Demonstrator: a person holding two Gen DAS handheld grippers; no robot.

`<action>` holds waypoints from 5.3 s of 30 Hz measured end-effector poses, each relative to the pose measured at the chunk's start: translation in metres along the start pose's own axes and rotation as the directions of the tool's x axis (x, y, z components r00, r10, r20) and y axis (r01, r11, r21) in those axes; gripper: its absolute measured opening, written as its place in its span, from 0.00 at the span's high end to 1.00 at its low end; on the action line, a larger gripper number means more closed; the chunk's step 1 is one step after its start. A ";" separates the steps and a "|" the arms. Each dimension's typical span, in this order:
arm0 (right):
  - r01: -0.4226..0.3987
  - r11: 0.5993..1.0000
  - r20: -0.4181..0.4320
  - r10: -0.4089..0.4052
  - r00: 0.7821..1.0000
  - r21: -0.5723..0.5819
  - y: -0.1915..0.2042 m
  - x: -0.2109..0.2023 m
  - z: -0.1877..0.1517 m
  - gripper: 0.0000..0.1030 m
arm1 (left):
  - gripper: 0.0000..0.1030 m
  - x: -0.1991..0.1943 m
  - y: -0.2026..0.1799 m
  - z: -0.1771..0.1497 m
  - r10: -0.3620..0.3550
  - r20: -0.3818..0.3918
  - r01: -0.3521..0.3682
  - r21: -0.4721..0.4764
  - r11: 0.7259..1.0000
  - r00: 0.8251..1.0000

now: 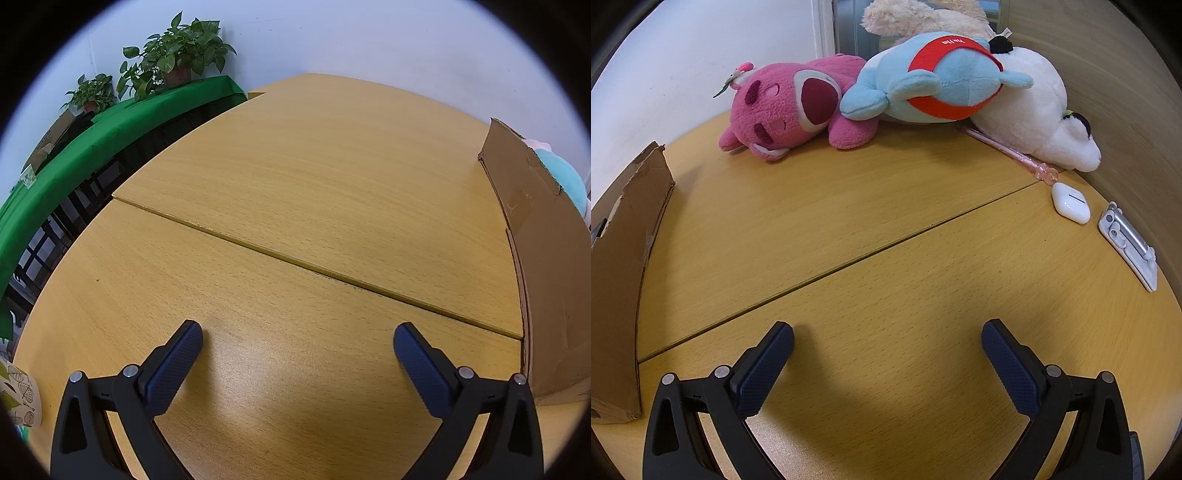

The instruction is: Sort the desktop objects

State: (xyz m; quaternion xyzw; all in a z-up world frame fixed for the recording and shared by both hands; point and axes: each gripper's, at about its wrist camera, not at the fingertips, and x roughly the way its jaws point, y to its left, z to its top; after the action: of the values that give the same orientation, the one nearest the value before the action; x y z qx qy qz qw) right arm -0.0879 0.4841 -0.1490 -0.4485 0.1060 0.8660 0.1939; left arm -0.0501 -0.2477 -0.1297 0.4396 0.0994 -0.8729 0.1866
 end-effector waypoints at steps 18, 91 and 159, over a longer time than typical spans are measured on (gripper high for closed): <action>0.000 1.000 0.003 0.000 1.000 0.001 0.001 0.001 -0.002 0.00 | 0.00 0.001 -0.003 -0.001 0.003 0.001 -0.003 -0.005 1.000 1.000; 0.002 1.000 0.006 -0.002 1.000 0.004 0.002 0.003 -0.004 0.00 | 0.00 0.007 -0.006 0.003 0.016 0.003 -0.016 -0.022 1.000 1.000; -0.733 0.371 -0.455 0.600 0.658 -0.570 0.085 -0.228 -0.243 0.00 | 0.00 -0.246 -0.180 -0.212 -0.724 -0.277 0.775 0.244 0.582 0.631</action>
State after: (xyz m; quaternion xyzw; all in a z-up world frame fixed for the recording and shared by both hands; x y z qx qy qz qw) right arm 0.1739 0.2659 -0.1013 -0.4759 -0.0507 0.7943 -0.3741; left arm 0.1637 0.0464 -0.0563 0.4444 0.1368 -0.8374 -0.2872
